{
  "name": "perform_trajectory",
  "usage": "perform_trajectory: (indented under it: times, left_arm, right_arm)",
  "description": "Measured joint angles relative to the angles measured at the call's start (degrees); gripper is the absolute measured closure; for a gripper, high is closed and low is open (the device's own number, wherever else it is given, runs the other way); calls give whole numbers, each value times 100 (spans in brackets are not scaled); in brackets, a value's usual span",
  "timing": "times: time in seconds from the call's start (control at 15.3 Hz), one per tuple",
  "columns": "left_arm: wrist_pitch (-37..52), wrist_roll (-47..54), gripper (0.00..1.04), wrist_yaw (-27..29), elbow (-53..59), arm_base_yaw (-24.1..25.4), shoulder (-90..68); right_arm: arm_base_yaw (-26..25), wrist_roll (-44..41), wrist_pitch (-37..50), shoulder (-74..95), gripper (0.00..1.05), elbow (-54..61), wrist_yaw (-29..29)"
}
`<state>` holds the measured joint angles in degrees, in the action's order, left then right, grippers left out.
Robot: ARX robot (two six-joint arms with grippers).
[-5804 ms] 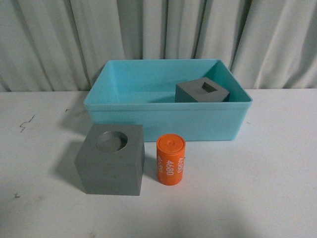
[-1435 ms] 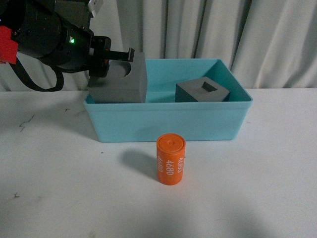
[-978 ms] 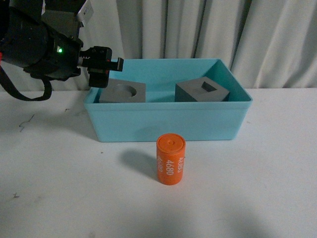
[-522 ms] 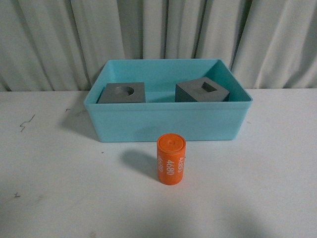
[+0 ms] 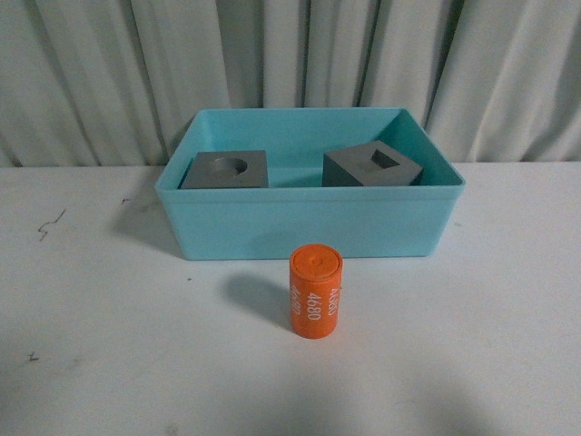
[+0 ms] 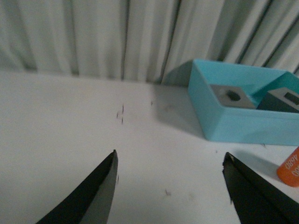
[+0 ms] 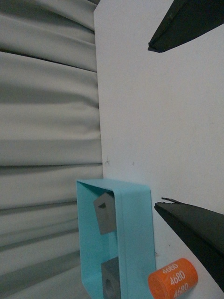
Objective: Place gray and orange parts in blue box
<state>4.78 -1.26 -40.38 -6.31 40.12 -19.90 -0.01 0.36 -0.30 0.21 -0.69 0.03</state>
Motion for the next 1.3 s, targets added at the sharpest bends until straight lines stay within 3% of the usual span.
perform_trajectory:
  times: [0.07, 0.33, 0.59, 0.65, 0.91, 1.3]
  left_arm:
    - [367, 26, 49, 424, 96, -472, 420]
    - [-260, 26, 102, 2087, 310, -2105, 1392]
    - [-501, 42, 103, 3029, 566, -3038, 1923]
    - [-474, 46, 103, 3532, 568, -3394, 1947]
    - [-490, 48, 103, 3974, 568, -4061, 1950]
    - [-498, 46, 101, 4039, 568, -4009, 1950]
  right_arm:
    - [0, 0, 9, 0, 6, 0, 0]
    - [0, 0, 9, 0, 6, 0, -2]
    - [0, 0, 11, 0, 6, 0, -2]
    - [0, 0, 13, 0, 6, 0, -2]
    - [0, 0, 13, 0, 6, 0, -2]
    - [0, 0, 11, 0, 6, 0, -2]
